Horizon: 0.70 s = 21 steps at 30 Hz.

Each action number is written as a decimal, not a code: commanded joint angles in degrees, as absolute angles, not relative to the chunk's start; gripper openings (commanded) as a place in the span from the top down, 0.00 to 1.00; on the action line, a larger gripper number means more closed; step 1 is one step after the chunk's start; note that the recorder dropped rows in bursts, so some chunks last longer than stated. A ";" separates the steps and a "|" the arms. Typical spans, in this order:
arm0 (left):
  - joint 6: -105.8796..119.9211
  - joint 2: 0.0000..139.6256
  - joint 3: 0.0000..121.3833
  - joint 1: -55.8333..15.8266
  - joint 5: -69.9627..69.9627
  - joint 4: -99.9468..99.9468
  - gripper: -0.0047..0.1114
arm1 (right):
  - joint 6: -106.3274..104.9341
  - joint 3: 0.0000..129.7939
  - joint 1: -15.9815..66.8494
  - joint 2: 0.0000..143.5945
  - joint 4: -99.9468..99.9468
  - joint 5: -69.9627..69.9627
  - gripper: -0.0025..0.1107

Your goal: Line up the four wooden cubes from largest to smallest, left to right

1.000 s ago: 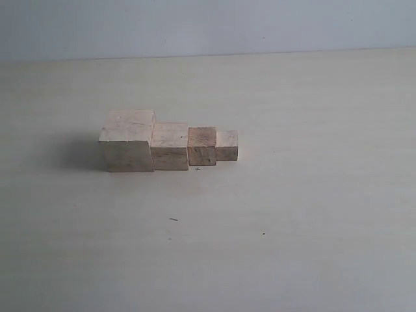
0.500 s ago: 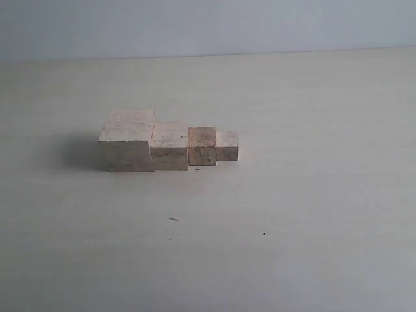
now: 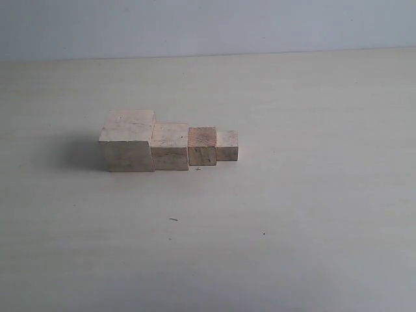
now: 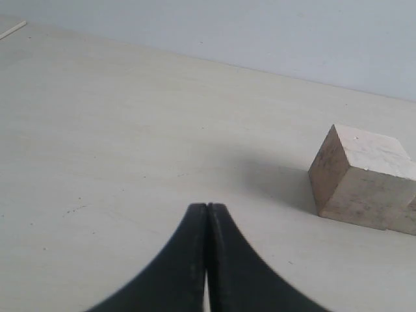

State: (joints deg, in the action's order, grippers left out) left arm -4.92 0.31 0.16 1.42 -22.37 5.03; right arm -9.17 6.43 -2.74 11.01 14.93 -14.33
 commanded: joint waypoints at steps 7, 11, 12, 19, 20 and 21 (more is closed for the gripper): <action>-4.74 0.00 0.00 1.08 -21.68 5.02 0.96 | -1.22 4.63 -0.81 6.65 3.74 -15.10 0.98; -4.74 0.00 0.00 1.08 -21.68 5.02 0.96 | -1.40 2.72 1.56 5.85 3.23 -15.71 0.98; -4.74 0.00 0.00 1.08 -21.68 5.02 0.96 | -1.40 1.90 2.00 5.74 2.98 -15.71 0.98; -4.74 0.00 0.00 1.08 -21.68 5.02 0.96 | -1.40 0.00 4.32 3.59 1.03 -15.21 0.98; -4.74 0.00 0.00 1.08 -21.68 5.02 0.96 | -1.40 0.00 4.32 3.36 1.03 -15.21 0.98; -4.74 0.00 0.00 1.08 -21.68 5.02 0.96 | -1.40 0.00 4.32 3.11 1.03 -15.21 0.98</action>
